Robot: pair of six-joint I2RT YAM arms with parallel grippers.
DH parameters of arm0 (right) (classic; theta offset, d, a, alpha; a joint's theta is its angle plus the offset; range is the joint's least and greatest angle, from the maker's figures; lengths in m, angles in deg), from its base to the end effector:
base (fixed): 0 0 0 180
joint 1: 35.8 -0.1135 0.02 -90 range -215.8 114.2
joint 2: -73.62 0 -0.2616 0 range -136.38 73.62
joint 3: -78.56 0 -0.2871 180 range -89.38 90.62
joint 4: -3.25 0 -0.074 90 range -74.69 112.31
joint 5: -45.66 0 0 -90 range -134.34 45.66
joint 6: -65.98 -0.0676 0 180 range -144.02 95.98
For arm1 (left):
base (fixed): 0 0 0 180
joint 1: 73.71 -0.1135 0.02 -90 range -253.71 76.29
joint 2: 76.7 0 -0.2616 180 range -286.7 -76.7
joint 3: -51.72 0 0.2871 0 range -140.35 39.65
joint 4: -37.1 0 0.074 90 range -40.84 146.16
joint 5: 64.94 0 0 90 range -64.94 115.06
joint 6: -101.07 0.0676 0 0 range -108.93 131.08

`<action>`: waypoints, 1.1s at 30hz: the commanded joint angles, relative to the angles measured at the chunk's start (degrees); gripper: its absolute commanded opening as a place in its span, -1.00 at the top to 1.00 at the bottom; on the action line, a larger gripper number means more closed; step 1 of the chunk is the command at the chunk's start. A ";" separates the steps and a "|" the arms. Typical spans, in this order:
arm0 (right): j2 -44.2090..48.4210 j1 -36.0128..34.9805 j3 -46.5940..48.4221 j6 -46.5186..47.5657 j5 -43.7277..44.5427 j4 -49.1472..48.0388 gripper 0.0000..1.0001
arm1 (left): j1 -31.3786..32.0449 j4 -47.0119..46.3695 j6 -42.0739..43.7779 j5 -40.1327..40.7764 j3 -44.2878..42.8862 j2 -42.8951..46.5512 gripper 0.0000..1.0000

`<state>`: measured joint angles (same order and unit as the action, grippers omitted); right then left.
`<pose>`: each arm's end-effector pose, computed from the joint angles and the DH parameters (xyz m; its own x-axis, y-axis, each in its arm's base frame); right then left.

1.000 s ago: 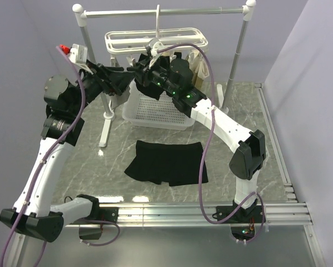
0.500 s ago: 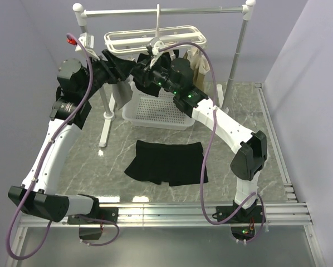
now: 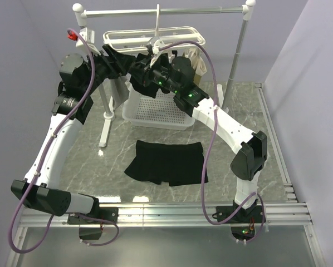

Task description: Clip the underwear to the hanger

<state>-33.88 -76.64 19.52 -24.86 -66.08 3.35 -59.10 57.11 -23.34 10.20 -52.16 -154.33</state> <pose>0.3702 0.3531 0.4614 0.1619 0.1579 -0.9741 -0.8825 0.4648 -0.0713 0.3440 -0.1076 0.5112 -0.1904 -0.5148 -0.8359 0.4641 0.7031 -0.5388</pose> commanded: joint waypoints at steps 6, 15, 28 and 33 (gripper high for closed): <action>1.07 0.23 4.03 -0.30 -0.85 -0.43 1.00 | 0.42 -2.32 2.51 -1.84 -1.79 -0.51 -0.30; -0.34 0.23 6.15 0.05 -1.38 0.63 1.00 | 0.51 -0.21 3.48 -3.16 -4.78 -3.76 -0.08; -0.60 0.23 5.88 0.31 -1.12 0.54 1.00 | 0.07 -0.30 2.95 -2.73 -5.22 -4.64 0.99; 0.54 0.41 2.99 0.31 -0.32 -0.07 0.42 | -0.20 -0.47 2.60 -2.82 -4.96 -4.73 0.99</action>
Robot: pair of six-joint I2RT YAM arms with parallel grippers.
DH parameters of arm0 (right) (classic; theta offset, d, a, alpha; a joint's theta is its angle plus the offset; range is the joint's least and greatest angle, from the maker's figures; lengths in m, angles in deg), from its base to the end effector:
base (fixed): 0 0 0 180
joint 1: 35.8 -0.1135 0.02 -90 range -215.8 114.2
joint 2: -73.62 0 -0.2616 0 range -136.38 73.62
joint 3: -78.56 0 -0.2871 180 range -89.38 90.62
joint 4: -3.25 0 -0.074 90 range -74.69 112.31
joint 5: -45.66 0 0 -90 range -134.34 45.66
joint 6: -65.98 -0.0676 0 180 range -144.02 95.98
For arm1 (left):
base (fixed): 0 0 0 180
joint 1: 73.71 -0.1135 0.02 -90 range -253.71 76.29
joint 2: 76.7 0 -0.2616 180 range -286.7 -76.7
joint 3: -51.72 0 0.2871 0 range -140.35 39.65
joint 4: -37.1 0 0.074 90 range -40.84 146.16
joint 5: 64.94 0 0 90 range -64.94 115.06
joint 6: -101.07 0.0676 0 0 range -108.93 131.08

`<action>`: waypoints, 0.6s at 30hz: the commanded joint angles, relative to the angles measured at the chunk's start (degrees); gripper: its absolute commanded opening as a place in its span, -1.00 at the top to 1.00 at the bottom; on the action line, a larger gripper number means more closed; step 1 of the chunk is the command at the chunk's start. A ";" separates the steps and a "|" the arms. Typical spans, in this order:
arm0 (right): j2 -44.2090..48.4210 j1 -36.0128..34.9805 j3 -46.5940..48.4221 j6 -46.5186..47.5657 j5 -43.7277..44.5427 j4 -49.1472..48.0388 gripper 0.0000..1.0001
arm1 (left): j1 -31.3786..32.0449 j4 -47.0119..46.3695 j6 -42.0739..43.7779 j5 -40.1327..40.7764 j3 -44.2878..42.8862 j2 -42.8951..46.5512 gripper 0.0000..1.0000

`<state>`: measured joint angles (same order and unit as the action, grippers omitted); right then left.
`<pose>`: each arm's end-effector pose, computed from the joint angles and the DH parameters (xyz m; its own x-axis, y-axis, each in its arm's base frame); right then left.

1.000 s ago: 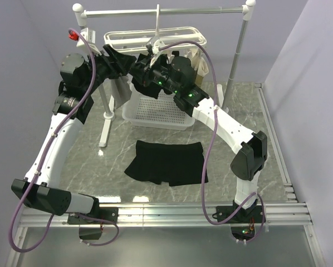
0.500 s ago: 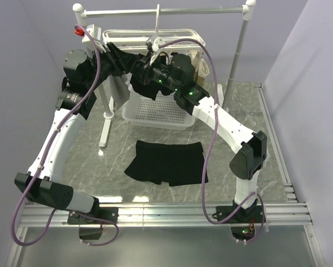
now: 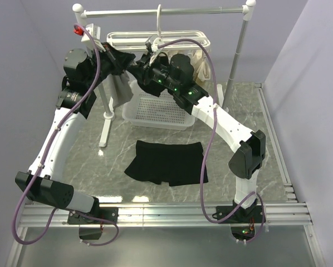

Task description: Clip the underwear to the hanger

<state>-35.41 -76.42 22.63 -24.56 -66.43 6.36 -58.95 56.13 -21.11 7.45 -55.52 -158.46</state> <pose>0.3753 0.3554 0.4635 0.1486 0.1389 -0.9791 -0.8840 0.4625 -0.0685 0.3615 -0.1164 0.5115 -0.1922 -0.4743 -0.8591 0.5094 0.7000 -0.5004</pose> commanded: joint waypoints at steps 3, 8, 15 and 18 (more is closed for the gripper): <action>2.77 0.28 -1.09 0.01 0.90 -2.39 -0.04 | -0.44 0.42 0.63 0.20 -1.50 -0.33 0.99; 7.51 1.16 -9.68 0.01 -0.75 -3.08 -0.15 | -0.61 0.95 1.16 0.12 -1.51 -0.25 0.99; 17.27 1.07 -26.30 8.00 -4.10 -0.82 -0.08 | -0.61 0.95 1.69 0.12 -0.80 0.02 0.99; 18.77 1.07 -29.38 9.93 -6.46 4.63 -0.07 | -0.70 0.77 1.51 0.03 -0.63 0.02 0.99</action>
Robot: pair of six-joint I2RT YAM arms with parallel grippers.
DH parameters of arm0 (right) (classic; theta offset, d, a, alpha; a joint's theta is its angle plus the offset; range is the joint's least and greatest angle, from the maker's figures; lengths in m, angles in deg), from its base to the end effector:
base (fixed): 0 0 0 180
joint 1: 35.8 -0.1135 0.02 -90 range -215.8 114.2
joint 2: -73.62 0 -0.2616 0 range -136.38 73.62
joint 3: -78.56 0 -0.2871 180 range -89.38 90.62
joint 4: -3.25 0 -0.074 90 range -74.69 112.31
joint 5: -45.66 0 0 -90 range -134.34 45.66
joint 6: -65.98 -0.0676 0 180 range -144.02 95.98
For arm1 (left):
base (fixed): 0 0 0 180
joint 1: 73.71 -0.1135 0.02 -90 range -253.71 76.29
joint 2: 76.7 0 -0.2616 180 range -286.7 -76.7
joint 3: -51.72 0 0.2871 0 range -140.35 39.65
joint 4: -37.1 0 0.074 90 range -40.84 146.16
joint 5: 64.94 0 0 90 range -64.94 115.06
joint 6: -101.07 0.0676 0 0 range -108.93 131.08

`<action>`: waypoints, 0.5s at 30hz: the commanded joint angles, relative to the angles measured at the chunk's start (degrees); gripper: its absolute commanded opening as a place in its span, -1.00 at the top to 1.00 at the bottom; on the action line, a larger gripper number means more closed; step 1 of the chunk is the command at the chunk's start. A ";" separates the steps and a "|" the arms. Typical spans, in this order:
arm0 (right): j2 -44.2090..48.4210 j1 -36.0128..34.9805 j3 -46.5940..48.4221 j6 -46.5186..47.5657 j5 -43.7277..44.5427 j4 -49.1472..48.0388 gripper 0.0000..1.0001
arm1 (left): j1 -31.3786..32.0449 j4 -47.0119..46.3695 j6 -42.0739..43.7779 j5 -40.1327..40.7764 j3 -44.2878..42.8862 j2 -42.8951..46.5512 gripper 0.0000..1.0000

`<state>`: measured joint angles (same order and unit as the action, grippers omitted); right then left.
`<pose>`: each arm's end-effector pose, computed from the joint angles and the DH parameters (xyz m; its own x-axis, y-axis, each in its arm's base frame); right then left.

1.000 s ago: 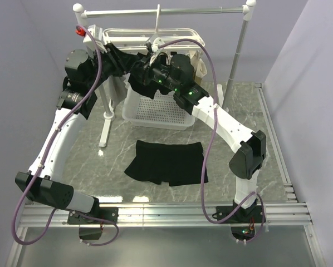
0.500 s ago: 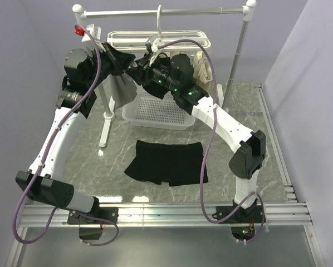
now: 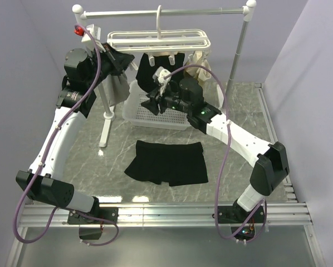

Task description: Clip the underwear to the hanger

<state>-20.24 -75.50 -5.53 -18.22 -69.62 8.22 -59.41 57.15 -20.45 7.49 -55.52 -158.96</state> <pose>0.3351 0.3157 0.3779 0.0525 -0.0751 -0.9958 -0.9051 0.4178 -0.0793 0.3660 -0.1144 0.5059 -0.2045 -0.4622 -0.8629 0.4927 0.7131 -0.4987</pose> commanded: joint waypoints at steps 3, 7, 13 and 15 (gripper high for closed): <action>2.11 -0.37 -1.77 5.71 -4.95 9.71 -0.08 | -0.24 -0.34 0.85 -0.28 -0.54 0.43 0.99; -3.16 -1.95 -1.41 7.90 -3.91 15.96 -0.18 | -0.24 -0.25 0.85 -0.81 -0.62 0.08 0.99; -8.26 -6.26 -2.64 10.90 -0.31 16.50 -0.22 | -0.24 -0.25 1.29 -1.16 -0.62 -0.01 0.99; -10.10 -7.83 -2.99 11.16 1.10 16.06 -0.18 | -0.24 -0.25 1.38 -1.16 -0.62 -0.01 0.99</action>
<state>-28.90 -81.10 -8.26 -9.10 -70.67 23.76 -59.41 57.15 -19.91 7.32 -55.52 -158.96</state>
